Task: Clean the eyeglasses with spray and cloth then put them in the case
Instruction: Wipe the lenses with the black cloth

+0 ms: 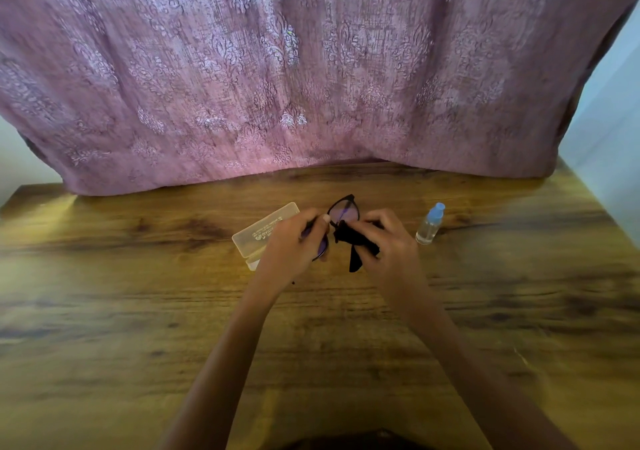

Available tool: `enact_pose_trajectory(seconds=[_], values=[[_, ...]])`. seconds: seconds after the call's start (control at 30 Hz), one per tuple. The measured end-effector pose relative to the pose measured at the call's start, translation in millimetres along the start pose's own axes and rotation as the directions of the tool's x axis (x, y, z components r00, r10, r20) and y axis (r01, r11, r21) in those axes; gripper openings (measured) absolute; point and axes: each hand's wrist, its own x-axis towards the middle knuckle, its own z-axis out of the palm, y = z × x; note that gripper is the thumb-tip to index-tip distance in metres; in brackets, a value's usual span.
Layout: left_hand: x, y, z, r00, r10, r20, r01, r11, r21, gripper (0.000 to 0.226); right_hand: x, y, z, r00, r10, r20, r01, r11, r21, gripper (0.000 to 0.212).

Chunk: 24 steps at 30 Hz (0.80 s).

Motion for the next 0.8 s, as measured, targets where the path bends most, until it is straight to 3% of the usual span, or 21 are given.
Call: enact_pose_trajectory(seconds=[0.37,0.6,0.8], values=[[-3.6,0.9,-1.8,0.999,-0.028,0.033,0.028,1.000,0.000,0.030,3.9,11.6,-2.8,0.997,0.073,-0.020,-0.072,0.997,0.026,0.031],[-1.2,1.6,1.1,0.999,-0.043,0.020,0.043,0.999,0.002,0.031,-2.1,1.2,0.2,1.000,-0.002,0.011,0.002,1.000,0.006,0.032],[-1.7,5.3,4.8,0.998,-0.006,0.069,0.004,0.999,0.042,0.026,4.0,-2.8,2.4,1.000,0.023,0.005,-0.023,0.999,0.036,0.033]])
